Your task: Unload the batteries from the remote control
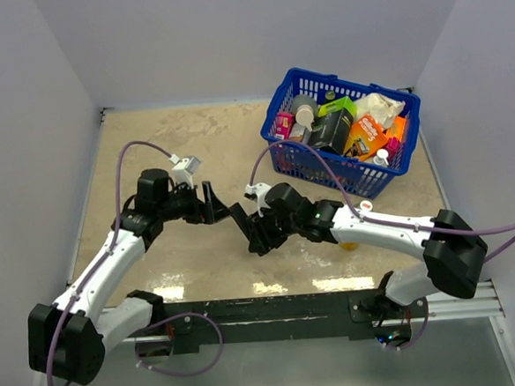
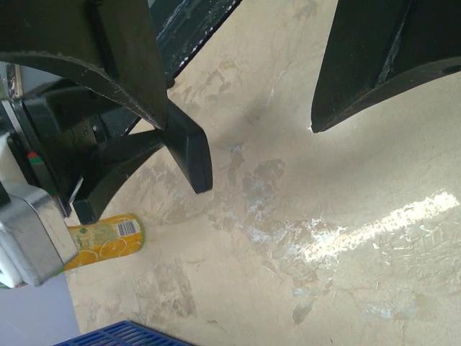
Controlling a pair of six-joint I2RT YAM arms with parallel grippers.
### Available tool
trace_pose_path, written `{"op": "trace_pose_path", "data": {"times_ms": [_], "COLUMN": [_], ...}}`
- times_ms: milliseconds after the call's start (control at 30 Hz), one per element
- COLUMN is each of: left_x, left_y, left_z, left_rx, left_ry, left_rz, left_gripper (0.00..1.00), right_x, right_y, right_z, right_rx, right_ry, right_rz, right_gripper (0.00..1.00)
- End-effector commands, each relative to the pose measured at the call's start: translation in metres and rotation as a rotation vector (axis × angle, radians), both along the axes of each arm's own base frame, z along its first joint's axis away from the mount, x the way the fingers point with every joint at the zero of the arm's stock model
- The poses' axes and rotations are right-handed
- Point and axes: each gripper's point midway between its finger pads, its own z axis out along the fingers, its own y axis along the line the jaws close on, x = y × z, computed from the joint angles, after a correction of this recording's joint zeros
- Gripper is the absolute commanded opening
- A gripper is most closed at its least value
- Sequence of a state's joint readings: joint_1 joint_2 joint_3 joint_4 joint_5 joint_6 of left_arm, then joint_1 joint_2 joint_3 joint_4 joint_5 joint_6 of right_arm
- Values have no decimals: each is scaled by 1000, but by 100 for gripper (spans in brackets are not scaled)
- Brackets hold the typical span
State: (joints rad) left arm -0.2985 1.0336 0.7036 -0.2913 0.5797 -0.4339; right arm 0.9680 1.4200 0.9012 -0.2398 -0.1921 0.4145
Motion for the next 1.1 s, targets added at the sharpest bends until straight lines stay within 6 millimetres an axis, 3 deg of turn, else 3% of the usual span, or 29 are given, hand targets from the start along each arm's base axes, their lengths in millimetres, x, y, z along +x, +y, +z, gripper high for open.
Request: {"op": "trace_pose_path", "data": {"times_ms": [0,133,367,400,533,633,933,1067], "left_x": [10,7,-1,-2,-3,-2,1,6], "left_y": [-12,-19,-25,-26,-27,-24,-29,-29], "left_z": [4,-8,-27,-28,-32,-38,-40,-40], "left_rx": [-49,-50,-36,-40,-30,2,-7,11], "left_ry": [-53,-23,30,37,52,74,130,135], "left_rz": [-10,-32,-66,-69,-87,-87,-93,-90], "left_gripper": [83,81,63,60,29,20,18,25], "right_x": [1,-4,-6,-6,-8,-11,-21,-23], "right_y": [15,18,19,19,19,16,5,1], "right_z": [24,16,14,13,11,8,4,4], "right_rx": [51,30,39,37,40,42,54,53], "right_ry": [-47,-39,-33,-35,-33,-30,-40,-48], "right_rz": [16,18,15,17,25,29,65,72], "right_gripper": [9,8,7,7,7,6,6,7]}}
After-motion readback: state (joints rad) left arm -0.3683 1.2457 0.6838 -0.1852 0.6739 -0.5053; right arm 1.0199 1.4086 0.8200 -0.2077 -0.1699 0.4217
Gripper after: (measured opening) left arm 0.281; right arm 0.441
